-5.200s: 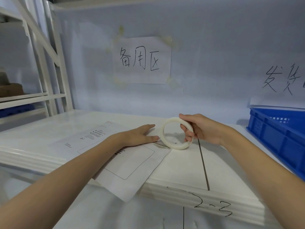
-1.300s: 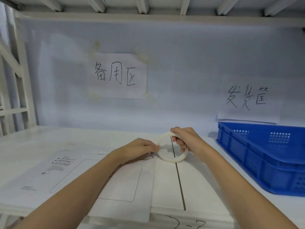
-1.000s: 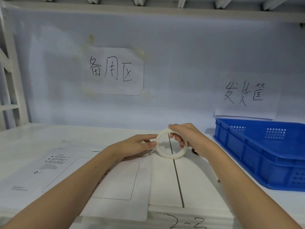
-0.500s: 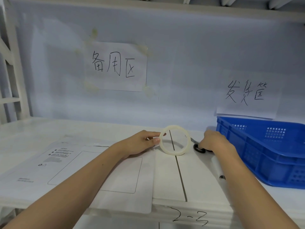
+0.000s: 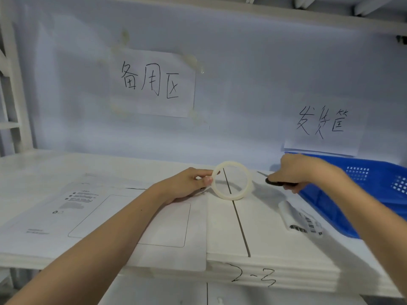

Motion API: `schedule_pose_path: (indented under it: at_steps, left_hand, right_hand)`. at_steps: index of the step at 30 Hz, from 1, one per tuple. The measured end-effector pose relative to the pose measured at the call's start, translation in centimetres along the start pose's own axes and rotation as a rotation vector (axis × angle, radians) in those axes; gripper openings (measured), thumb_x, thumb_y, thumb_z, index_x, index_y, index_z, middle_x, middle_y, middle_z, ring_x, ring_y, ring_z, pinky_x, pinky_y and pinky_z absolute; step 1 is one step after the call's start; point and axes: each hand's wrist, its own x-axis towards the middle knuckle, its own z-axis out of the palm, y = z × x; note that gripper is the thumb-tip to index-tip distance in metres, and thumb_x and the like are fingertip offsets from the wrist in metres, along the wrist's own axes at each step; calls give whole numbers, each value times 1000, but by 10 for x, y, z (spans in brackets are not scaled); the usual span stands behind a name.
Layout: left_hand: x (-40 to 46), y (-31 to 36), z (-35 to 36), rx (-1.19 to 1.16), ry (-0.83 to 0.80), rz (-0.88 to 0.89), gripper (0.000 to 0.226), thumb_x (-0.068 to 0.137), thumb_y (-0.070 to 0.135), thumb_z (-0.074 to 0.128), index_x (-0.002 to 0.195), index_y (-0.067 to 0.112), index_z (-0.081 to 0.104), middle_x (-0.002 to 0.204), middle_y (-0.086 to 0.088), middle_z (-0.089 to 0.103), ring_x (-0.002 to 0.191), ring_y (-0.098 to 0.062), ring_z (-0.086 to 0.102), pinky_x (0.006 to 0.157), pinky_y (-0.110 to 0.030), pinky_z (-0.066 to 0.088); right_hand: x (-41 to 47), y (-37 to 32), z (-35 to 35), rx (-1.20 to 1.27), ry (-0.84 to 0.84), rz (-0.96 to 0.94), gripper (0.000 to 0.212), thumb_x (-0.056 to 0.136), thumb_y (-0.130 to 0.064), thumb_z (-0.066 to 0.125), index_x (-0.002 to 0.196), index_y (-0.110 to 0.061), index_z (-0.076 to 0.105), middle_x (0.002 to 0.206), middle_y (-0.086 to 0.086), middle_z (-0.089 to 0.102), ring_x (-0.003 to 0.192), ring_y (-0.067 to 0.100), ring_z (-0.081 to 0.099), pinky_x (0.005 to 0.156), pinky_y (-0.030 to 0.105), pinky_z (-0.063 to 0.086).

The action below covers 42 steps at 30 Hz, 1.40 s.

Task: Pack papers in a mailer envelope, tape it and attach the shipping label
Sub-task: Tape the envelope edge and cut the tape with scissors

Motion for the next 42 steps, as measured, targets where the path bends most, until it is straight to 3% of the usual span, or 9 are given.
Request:
schedule_pose_path:
  at_steps: [3, 6, 9, 16, 20, 25, 33, 35, 42]
  left_hand:
    - [2, -3, 0, 7, 1, -5, 27, 101, 33, 47, 119, 32, 67, 79, 3, 52, 69, -15, 38, 66, -24, 32]
    - [2, -5, 1, -23, 1, -17, 25, 100, 35, 47, 115, 41, 67, 78, -1, 49, 70, -18, 35, 64, -26, 30]
    - [3, -6, 1, -65, 7, -48, 26, 101, 33, 48, 117, 41, 66, 67, 11, 50, 64, -14, 36, 62, -23, 30]
    - [9, -15, -1, -114, -12, -76, 26, 98, 41, 50, 118, 49, 65, 66, 6, 43, 65, -18, 29, 61, -29, 23]
    - [9, -17, 0, -131, -26, -85, 28, 94, 47, 51, 119, 48, 64, 84, 0, 53, 77, -18, 40, 73, -30, 32]
    - [8, -11, -1, -146, -12, -99, 29, 101, 33, 47, 125, 32, 64, 50, 13, 39, 44, -7, 27, 41, -16, 22]
    - [4, -1, -2, -77, -4, -125, 31, 103, 27, 43, 128, 23, 62, 44, 28, 53, 40, 7, 48, 42, -3, 32]
    - [5, -3, -3, -89, -7, -134, 30, 102, 30, 45, 126, 28, 64, 50, 28, 55, 45, 5, 47, 45, -4, 32]
    - [2, -1, -3, -95, -16, -117, 29, 103, 29, 44, 126, 30, 61, 43, 25, 52, 42, 3, 47, 40, -4, 29]
  right_hand:
    - [-40, 17, -16, 79, -56, -24, 38, 91, -32, 59, 61, -8, 52, 36, -6, 56, 31, 10, 53, 43, 16, 42]
    - [-77, 30, -21, 236, -161, -27, 39, 89, -32, 65, 76, 5, 68, 68, 12, 75, 43, 18, 63, 45, 21, 49]
    - [-103, 29, -18, 319, -347, -46, 43, 76, -39, 73, 87, 2, 74, 87, 13, 77, 48, 17, 64, 37, 22, 45]
    - [-96, -6, 22, 513, -611, -111, 46, 75, -54, 65, 75, -13, 45, 96, 17, 77, 41, 12, 56, 30, 14, 26]
    - [-76, -31, 47, 661, -633, -11, 41, 82, -52, 60, 71, -14, 48, 97, 18, 76, 36, 10, 54, 27, 14, 26]
    - [-64, -50, 48, 848, -641, 69, 39, 86, -43, 63, 72, -10, 49, 99, 26, 69, 30, 12, 55, 22, 14, 31]
    - [-66, -63, 51, 959, -618, 109, 33, 92, -34, 61, 77, -7, 49, 106, 14, 45, 29, 18, 58, 22, 12, 30]
    - [-64, -64, 51, 948, -625, 110, 34, 92, -35, 61, 78, -7, 49, 107, 13, 44, 29, 18, 59, 22, 12, 30]
    - [-64, -61, 53, 923, -628, 106, 35, 91, -36, 61, 77, -7, 48, 106, 15, 45, 31, 18, 60, 22, 12, 31]
